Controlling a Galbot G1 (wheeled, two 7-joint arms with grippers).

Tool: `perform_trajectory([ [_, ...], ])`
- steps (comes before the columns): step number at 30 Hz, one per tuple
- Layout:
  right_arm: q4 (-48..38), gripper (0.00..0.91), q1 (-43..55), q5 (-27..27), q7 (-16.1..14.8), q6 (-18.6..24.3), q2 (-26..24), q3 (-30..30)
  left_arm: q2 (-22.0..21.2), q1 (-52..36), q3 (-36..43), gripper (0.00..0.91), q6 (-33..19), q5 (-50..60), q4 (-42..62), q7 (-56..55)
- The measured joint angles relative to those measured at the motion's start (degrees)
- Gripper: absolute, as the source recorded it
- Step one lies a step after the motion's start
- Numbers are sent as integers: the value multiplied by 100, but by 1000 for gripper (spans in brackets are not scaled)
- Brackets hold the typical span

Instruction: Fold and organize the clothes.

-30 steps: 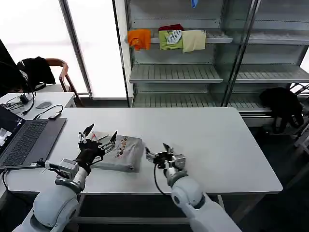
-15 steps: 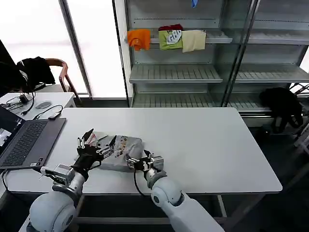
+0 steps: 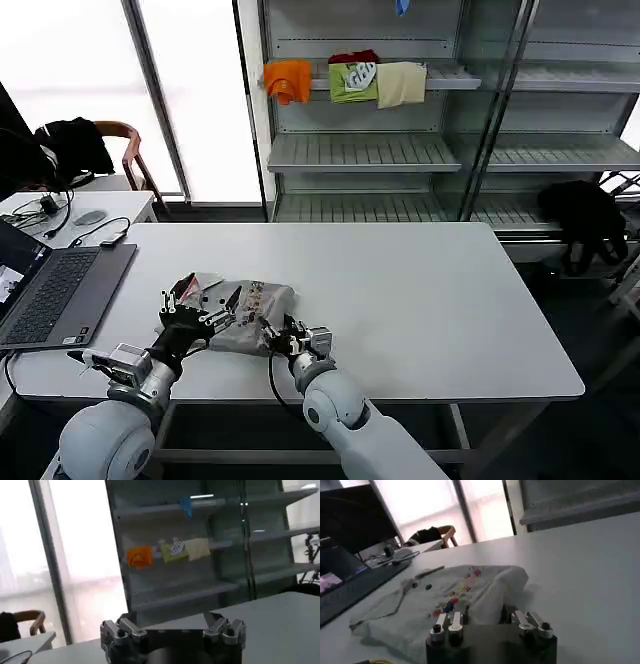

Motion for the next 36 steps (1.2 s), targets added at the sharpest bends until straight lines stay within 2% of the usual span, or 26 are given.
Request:
perform_trajectory([
  [11, 159, 0, -53, 23, 97, 109, -120, 67, -35, 23, -5, 907, 7, -42, -26, 44],
  [23, 670, 0, -168, 171, 105, 84, -674, 393, -19, 86, -48, 907, 18, -80, -74, 51],
  [24, 726, 50, -190, 194, 96, 84, -740, 443, -17, 87, -47, 907, 25, -85, -84, 55],
  [25, 781, 635, -214, 215, 86, 85, -809, 498, -14, 87, -47, 907, 30, -90, -93, 58],
  [26, 841, 907, -238, 232, 77, 87, -883, 558, -11, 88, -47, 907, 36, -93, -99, 58],
  [36, 1343, 907, -536, 127, -80, 168, -1572, 1219, -26, 111, -14, 907, 77, -86, -107, 57],
])
